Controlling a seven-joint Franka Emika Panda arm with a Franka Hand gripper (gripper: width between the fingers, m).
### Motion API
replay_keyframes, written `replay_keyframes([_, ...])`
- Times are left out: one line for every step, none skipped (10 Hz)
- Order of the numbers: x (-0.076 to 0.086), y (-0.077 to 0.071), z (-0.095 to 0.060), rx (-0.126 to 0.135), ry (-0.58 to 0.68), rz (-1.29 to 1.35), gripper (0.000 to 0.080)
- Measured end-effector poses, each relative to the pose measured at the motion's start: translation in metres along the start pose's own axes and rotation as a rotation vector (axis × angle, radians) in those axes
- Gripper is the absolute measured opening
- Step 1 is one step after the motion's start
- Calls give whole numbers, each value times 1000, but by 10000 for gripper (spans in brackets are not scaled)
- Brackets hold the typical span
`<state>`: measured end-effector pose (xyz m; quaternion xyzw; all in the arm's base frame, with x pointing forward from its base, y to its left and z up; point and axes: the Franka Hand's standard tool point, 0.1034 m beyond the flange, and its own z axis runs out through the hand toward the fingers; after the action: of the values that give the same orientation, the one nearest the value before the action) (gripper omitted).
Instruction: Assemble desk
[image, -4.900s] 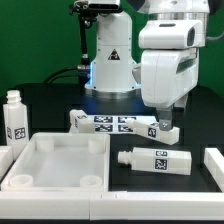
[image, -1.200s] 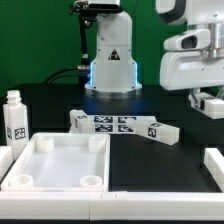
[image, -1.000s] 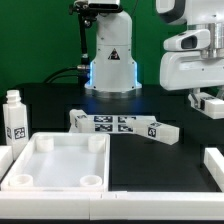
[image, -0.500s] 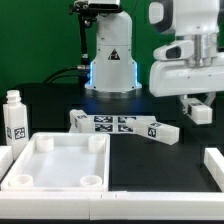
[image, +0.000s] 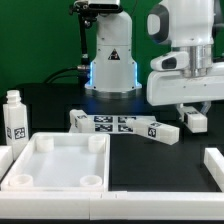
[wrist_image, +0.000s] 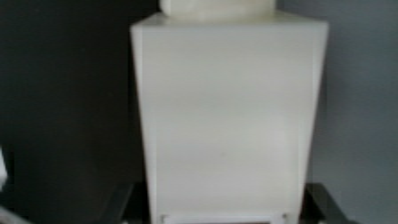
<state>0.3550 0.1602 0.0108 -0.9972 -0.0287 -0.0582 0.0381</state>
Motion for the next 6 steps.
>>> replay_keyframes([-1,2,3,-4,-7,9,268])
replay_keyframes([0,2,4,-3,-6,9,268])
replay_keyframes([0,2,4,-3,-6,1,277])
replay_keyframes([0,2,4,-3,-6,-3,277])
replay_keyframes([0,2,3,-4,-8,-9,466])
replay_keyframes([3,5,-2,-6,-14,-34,466])
